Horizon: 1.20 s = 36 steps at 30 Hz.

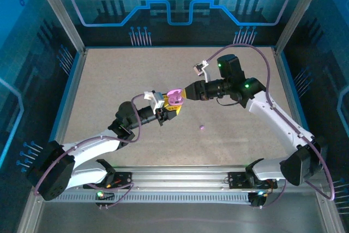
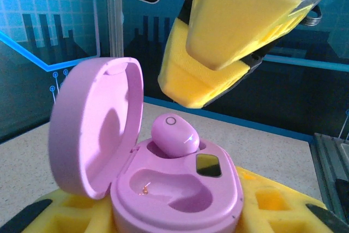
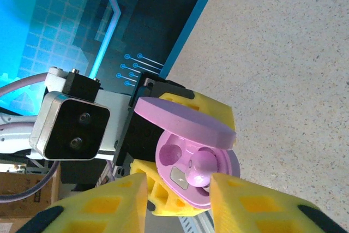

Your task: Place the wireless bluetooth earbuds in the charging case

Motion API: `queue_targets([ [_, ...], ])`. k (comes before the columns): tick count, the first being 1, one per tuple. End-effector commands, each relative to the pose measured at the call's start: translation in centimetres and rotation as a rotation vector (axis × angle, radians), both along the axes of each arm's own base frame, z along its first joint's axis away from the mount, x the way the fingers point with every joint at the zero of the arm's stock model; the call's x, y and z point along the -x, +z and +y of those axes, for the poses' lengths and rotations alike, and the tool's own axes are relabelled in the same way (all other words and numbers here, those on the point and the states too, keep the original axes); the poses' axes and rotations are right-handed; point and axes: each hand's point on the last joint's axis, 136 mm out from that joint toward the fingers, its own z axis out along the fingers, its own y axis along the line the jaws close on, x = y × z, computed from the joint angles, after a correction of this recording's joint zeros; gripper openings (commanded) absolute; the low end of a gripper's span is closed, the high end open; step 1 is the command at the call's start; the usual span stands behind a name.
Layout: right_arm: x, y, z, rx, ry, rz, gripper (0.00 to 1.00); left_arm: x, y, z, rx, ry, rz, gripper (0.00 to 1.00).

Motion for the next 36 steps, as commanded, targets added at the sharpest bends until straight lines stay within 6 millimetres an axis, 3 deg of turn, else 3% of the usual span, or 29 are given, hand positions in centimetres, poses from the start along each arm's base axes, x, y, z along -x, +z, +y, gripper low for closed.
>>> queue_targets([
  [1, -0.1, 0.7, 0.1, -0.003, -0.001, -0.002, 0.31, 0.6, 2.8, -0.4, 0.040, -0.030, -0.076, 0.37],
  [16, -0.3, -0.1, 1.5, -0.010, 0.040, 0.032, 0.22, 0.6, 2.7, -0.4, 0.038, -0.033, -0.072, 0.37],
  [26, 0.0, 0.4, 1.0, 0.010, 0.035, -0.001, 0.27, 0.7, 2.7, -0.2, 0.034, -0.024, -0.074, 0.37],
  [32, -0.3, 2.0, -2.4, 0.022, -0.090, -0.106, 0.35, 0.7, 2.5, 0.2, 0.026, -0.001, -0.075, 0.37],
  [34, -1.1, 1.4, -4.5, 0.042, -0.187, -0.104, 0.36, 0.7, 2.4, 0.4, 0.025, 0.009, -0.075, 0.37],
  [36, -2.0, -1.0, -7.2, 0.095, -0.315, -0.046, 0.37, 0.7, 2.3, 0.7, 0.026, 0.023, -0.077, 0.37],
])
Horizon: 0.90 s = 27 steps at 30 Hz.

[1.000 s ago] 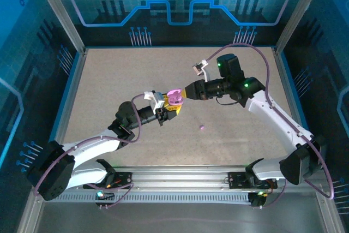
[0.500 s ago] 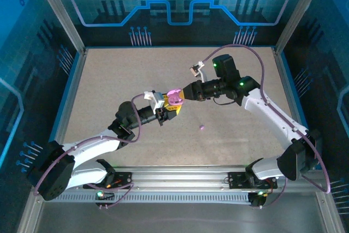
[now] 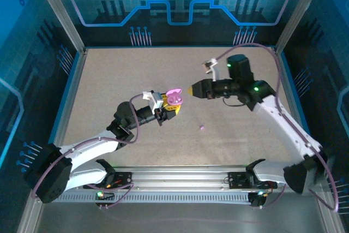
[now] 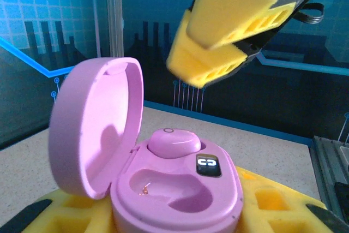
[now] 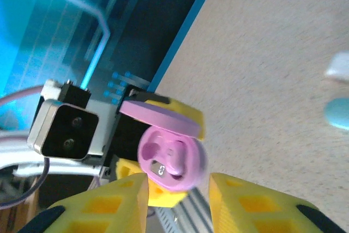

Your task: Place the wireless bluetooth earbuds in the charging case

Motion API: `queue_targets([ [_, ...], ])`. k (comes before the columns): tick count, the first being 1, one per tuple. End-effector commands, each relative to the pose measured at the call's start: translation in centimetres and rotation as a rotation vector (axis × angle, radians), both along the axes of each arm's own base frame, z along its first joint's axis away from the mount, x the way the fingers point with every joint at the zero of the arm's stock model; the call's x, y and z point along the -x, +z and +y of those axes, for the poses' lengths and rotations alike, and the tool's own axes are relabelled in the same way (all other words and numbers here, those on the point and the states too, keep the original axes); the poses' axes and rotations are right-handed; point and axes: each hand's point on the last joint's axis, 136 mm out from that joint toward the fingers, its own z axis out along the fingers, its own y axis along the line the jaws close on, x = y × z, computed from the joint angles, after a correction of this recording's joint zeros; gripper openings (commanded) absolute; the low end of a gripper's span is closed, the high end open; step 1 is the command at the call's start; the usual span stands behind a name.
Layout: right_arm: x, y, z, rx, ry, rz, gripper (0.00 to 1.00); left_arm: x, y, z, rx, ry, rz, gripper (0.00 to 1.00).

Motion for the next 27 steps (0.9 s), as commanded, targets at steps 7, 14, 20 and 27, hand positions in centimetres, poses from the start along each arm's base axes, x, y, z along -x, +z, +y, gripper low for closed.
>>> queue_targets([
  [7, -1.4, -14.3, -8.8, 0.275, -0.395, 0.396, 0.35, 0.6, 1.6, 0.9, 0.012, 0.035, -0.062, 0.37],
  [14, 0.6, -22.4, -7.6, 0.444, -0.333, 0.612, 0.37, 0.8, 1.9, 1.2, 0.008, 0.048, -0.073, 0.37],
  [20, 1.1, -26.2, -6.0, 0.548, -0.277, 0.649, 0.42, 0.8, 2.1, 1.1, 0.008, 0.045, -0.073, 0.37],
  [27, 1.1, -28.4, -5.1, 0.577, -0.247, 0.676, 0.43, 0.8, 2.0, 1.2, 0.003, 0.048, -0.073, 0.37],
])
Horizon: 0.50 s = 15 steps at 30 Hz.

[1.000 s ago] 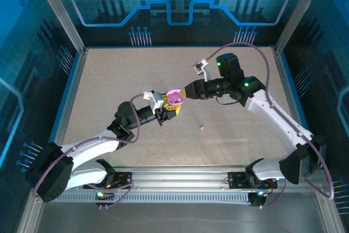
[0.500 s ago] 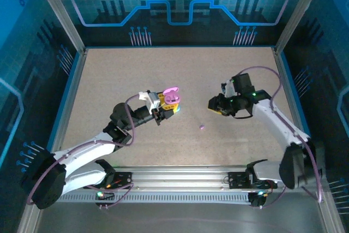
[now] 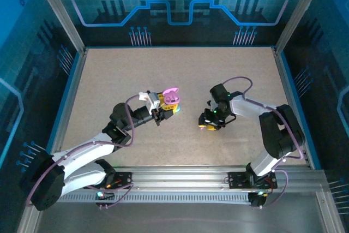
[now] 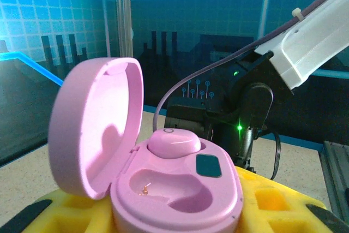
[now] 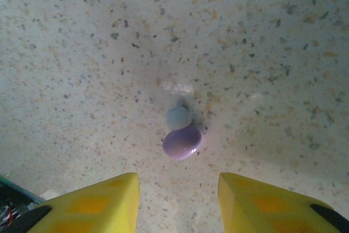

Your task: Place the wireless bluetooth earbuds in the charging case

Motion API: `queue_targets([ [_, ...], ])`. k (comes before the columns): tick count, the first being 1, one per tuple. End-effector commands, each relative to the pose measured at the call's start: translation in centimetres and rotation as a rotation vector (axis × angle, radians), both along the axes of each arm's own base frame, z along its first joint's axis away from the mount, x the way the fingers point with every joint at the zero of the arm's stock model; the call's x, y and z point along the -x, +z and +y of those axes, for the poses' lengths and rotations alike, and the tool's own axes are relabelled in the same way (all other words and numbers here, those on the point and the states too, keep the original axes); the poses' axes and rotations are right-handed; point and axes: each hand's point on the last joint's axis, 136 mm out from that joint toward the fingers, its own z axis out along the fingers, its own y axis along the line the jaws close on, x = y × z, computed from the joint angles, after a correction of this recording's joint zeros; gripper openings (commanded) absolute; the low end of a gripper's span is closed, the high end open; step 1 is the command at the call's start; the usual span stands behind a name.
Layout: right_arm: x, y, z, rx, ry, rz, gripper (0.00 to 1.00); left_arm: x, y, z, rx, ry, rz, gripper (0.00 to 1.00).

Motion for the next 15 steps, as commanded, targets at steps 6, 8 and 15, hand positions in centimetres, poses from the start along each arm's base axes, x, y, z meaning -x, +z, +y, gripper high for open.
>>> queue_targets([
  [6, -0.7, -1.2, 1.5, -0.009, 0.031, 0.000, 0.38, 0.2, 0.6, 0.1, 0.003, 0.008, -0.038, 0.37],
  [8, -0.8, -1.4, 1.7, -0.010, 0.033, 0.004, 0.37, 0.2, 0.6, 0.1, 0.002, 0.010, -0.037, 0.37],
  [15, -1.2, -1.1, 2.7, -0.040, 0.054, -0.009, 0.34, 0.2, 0.5, 0.1, 0.001, 0.012, -0.036, 0.37],
])
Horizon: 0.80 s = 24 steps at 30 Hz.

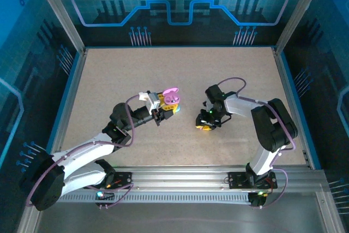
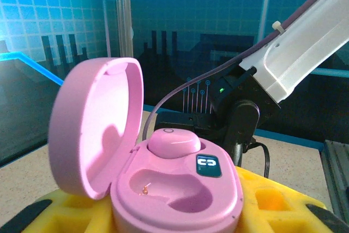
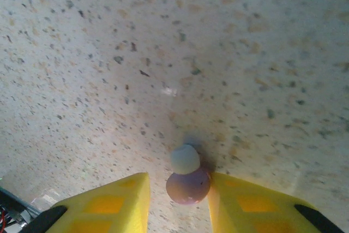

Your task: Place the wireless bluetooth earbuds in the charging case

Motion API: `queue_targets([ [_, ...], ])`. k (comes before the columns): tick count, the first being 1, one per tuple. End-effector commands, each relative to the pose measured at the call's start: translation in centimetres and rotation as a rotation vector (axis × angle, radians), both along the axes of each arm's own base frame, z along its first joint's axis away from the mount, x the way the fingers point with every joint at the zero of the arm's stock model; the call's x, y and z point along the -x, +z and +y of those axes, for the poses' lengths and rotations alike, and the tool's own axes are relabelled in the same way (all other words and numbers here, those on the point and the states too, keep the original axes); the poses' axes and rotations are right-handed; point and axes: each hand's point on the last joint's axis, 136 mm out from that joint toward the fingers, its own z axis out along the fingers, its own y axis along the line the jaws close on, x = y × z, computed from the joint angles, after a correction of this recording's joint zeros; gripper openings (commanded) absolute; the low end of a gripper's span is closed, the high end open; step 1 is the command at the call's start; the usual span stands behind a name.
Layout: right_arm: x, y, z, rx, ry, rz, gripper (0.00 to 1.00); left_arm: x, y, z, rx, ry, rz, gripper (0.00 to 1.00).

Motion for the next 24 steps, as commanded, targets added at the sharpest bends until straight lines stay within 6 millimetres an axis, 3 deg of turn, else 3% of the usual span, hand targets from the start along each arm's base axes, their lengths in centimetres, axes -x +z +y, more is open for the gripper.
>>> queue_targets([
  [1, -0.5, 0.6, 1.3, -0.039, 0.022, -0.015, 0.34, 0.2, 0.5, 0.2, 0.003, 0.013, -0.034, 0.37],
  [12, -1.5, 1.6, 3.5, -0.111, 0.051, -0.028, 0.35, 0.2, 0.5, 0.2, 0.003, 0.014, -0.032, 0.37],
  [20, -2.6, 1.9, 2.2, 0.025, 0.089, -0.075, 0.38, 0.3, 0.5, 0.3, 0.004, 0.018, -0.035, 0.37],
  [24, -3.5, 1.7, 2.8, 0.021, 0.139, -0.101, 0.38, 0.3, 0.6, 0.4, 0.004, 0.018, -0.035, 0.37],
])
